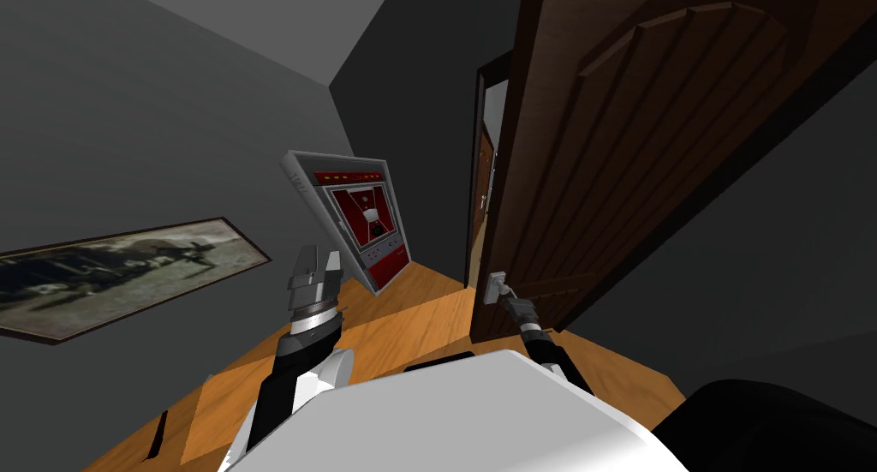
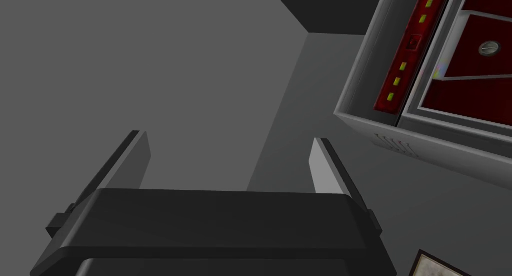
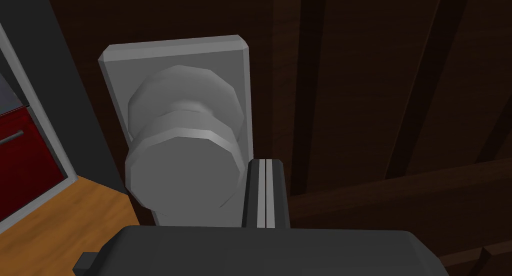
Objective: Pull the door open
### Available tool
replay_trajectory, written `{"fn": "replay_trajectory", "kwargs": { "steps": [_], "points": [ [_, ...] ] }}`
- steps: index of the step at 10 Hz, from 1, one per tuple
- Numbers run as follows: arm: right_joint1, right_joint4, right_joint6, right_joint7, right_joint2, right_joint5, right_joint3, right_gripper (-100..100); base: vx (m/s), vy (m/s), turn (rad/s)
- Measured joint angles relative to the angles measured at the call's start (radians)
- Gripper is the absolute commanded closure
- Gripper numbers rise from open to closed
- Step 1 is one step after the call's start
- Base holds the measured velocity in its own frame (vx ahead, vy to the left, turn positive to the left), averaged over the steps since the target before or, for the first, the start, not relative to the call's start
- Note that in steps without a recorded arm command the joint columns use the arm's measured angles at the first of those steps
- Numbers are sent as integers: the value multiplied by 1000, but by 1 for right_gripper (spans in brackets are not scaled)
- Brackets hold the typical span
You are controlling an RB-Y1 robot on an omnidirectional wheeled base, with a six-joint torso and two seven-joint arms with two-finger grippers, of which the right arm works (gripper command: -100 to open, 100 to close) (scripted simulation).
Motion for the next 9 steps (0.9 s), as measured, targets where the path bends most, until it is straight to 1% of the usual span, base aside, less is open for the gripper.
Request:
{"fn": "replay_trajectory", "kwargs": {
  "steps": [2, 3, 5, 6, 9],
  "points": [
    [-3, 10, -24, -6, -3, 9, 14, -100, -88, -40, 50],
    [-6, 10, -22, -9, -9, 9, 17, -100, -88, -32, 49],
    [-4, -2, -7, -8, -12, 8, 18, -100, -36, -5, -7],
    [-2, 1, -13, -10, -14, 10, 21, -100, -25, 3, 8],
    [-14, 10, -16, -11, -14, 11, 22, -100, -13, -4, 2]
  ]
}}
